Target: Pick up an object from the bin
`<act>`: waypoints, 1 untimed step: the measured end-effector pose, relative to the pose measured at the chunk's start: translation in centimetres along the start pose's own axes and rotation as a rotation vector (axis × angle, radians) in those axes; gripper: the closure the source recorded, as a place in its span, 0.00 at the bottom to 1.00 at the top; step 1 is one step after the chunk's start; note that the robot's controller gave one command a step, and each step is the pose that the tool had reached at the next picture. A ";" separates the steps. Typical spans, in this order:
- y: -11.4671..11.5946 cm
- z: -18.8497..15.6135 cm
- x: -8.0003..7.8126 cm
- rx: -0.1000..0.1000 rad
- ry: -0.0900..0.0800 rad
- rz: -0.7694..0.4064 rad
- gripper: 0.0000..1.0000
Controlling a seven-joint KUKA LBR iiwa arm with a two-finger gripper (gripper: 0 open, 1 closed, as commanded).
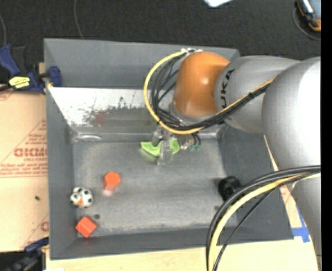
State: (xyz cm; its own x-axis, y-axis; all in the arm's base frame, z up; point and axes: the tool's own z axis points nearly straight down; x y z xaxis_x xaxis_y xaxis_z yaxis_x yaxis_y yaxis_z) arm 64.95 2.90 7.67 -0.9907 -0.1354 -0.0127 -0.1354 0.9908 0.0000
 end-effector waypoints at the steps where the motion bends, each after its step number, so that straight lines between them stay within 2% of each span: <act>1: 0.0 0.0 0.0 0.000 0.000 0.001 1.00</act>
Offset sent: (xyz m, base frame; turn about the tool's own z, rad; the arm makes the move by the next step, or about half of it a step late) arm -0.0028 0.0036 0.0838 -0.0178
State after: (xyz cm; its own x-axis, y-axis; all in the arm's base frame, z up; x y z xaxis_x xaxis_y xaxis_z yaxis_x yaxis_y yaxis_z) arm 64.94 2.91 7.67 -0.9908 -0.1348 -0.0126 -0.1349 0.9909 0.0004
